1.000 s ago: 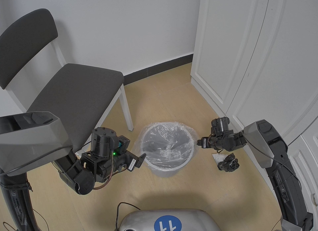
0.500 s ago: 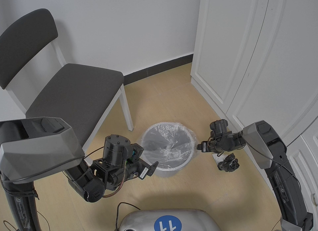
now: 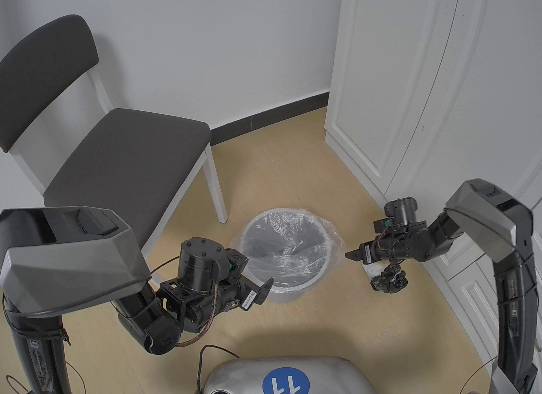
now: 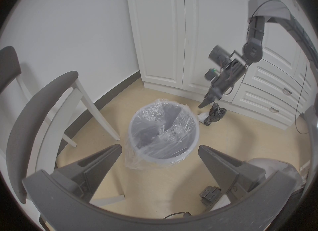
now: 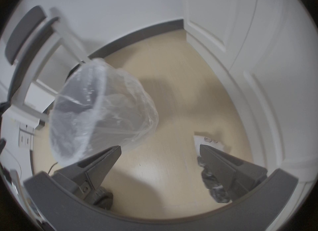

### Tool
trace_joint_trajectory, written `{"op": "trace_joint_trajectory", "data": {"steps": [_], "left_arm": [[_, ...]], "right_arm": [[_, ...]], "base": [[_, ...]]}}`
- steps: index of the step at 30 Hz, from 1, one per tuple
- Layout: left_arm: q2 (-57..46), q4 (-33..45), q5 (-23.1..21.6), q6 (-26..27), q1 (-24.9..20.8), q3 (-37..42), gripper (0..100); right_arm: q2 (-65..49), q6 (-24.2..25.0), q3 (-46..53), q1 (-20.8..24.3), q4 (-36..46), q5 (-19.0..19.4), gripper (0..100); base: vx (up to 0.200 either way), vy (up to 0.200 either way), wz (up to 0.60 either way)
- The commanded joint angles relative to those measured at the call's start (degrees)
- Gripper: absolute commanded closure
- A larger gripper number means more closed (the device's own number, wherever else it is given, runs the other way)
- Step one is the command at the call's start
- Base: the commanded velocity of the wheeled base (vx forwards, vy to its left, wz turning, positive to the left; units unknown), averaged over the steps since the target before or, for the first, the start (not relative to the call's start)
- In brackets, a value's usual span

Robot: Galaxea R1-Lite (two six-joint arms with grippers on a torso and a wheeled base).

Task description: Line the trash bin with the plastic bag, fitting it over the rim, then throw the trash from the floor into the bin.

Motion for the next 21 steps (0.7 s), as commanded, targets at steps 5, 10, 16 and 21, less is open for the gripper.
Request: {"op": "trace_joint_trajectory", "data": {"steps": [5,10,16,21], "left_arm": [[-0.57,-14.44,3.51,-2.12,-1.49,13.47,0],[-0.74,-20.41,4.65,-2.64,-2.54,18.13,0],[-2.32,-23.40,6.32,-5.54,-2.46,20.68,0],[-6.54,-23.31,9.66,-6.51,-1.23,20.68,0]], "right_arm": [[-17.13,-8.01,17.95,2.72,-11.28,2.70,0],[-15.20,-7.93,19.98,6.23,-17.78,1.65,0],[-13.09,-7.40,19.54,9.31,-19.63,-2.48,0],[-10.63,-8.01,14.00,13.97,-15.67,-5.30,0]], "base": [[0.000,0.000,0.00],[0.000,0.000,0.00],[0.000,0.000,0.00],[0.000,0.000,0.00]]}}
